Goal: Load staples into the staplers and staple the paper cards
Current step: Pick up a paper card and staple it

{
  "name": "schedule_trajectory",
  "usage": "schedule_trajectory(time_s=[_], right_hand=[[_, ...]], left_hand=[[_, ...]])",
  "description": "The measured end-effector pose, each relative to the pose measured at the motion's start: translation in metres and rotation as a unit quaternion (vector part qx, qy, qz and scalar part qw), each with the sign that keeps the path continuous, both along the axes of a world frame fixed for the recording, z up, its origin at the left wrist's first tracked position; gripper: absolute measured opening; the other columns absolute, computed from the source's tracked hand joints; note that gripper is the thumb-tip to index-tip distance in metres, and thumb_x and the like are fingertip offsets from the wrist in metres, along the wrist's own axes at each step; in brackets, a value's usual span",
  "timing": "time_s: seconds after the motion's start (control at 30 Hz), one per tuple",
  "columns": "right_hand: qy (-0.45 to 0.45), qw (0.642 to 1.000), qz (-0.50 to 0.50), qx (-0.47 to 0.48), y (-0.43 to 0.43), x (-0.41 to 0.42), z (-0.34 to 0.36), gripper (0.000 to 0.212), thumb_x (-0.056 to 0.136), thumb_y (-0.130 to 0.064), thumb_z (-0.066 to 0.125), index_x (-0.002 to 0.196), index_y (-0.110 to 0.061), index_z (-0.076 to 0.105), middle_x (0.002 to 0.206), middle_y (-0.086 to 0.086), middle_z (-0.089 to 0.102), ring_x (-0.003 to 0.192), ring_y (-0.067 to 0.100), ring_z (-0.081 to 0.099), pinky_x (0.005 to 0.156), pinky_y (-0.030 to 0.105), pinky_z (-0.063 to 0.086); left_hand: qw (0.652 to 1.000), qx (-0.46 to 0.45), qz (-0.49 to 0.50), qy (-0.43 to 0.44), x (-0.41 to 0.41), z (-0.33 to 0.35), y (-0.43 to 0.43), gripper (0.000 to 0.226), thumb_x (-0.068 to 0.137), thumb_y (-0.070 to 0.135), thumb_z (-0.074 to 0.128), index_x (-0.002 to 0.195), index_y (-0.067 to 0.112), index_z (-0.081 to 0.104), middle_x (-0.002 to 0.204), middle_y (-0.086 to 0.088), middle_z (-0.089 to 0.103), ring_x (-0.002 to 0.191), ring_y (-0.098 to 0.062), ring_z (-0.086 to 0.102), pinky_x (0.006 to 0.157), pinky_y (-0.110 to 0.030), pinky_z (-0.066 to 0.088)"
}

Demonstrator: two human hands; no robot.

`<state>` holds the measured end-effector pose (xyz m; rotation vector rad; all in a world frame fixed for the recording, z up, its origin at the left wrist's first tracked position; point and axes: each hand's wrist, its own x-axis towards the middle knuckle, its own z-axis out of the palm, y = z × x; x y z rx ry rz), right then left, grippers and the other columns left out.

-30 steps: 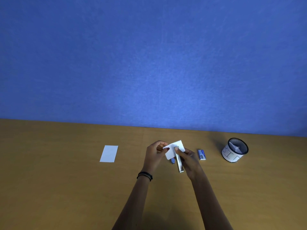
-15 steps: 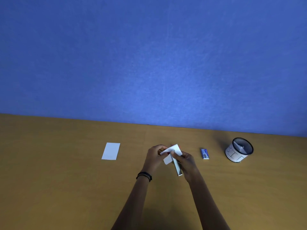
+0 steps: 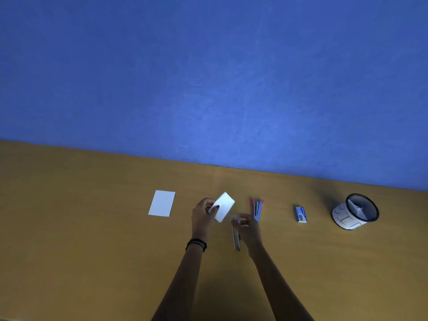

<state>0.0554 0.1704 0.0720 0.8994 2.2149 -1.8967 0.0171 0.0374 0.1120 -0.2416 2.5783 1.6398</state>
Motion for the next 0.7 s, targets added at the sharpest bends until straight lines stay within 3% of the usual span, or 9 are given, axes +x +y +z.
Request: schedule_trajectory(time_s=[0.17, 0.33, 0.43, 0.7], right_hand=[[0.016, 0.992, 0.000, 0.125, -0.008, -0.025, -0.010, 0.022, 0.076, -0.017, 0.073, 0.091, -0.003, 0.064, 0.076, 0.006, 0.063, 0.072, 0.020, 0.060, 0.061, 0.021, 0.037], [0.003, 0.980, 0.076, 0.184, -0.012, -0.053, -0.015, 0.025, 0.072, -0.009, 0.075, 0.091, 0.004, 0.066, 0.090, 0.019, 0.067, 0.077, 0.026, 0.059, 0.064, 0.023, 0.035], [-0.019, 0.974, 0.103, 0.203, -0.019, -0.069, -0.018, 0.023, 0.074, -0.012, 0.073, 0.091, 0.002, 0.066, 0.098, 0.021, 0.065, 0.084, 0.028, 0.059, 0.064, 0.022, 0.031], [-0.085, 0.954, 0.133, 0.254, -0.036, -0.096, -0.022, 0.028, 0.081, -0.022, 0.067, 0.102, -0.006, 0.061, 0.114, 0.014, 0.054, 0.093, 0.033, 0.060, 0.072, 0.031, 0.044]], left_hand=[[0.998, 0.023, 0.059, -0.007, -0.012, -0.007, -0.013, 0.014, 0.085, 0.005, 0.061, 0.097, 0.001, 0.065, 0.090, -0.011, 0.069, 0.083, -0.023, 0.062, 0.071, -0.033, 0.050], [0.996, 0.026, 0.081, -0.008, -0.020, -0.016, -0.026, 0.013, 0.086, 0.006, 0.062, 0.099, 0.004, 0.064, 0.087, -0.005, 0.066, 0.078, -0.018, 0.060, 0.068, -0.030, 0.050], [0.996, 0.024, 0.083, -0.019, -0.026, -0.024, -0.031, 0.015, 0.086, 0.006, 0.062, 0.102, 0.004, 0.064, 0.088, -0.007, 0.067, 0.081, -0.023, 0.063, 0.071, -0.040, 0.055], [0.994, 0.020, 0.099, -0.044, -0.035, -0.042, -0.038, 0.016, 0.085, 0.007, 0.064, 0.101, 0.003, 0.065, 0.093, -0.011, 0.070, 0.085, -0.026, 0.065, 0.073, -0.045, 0.056]])
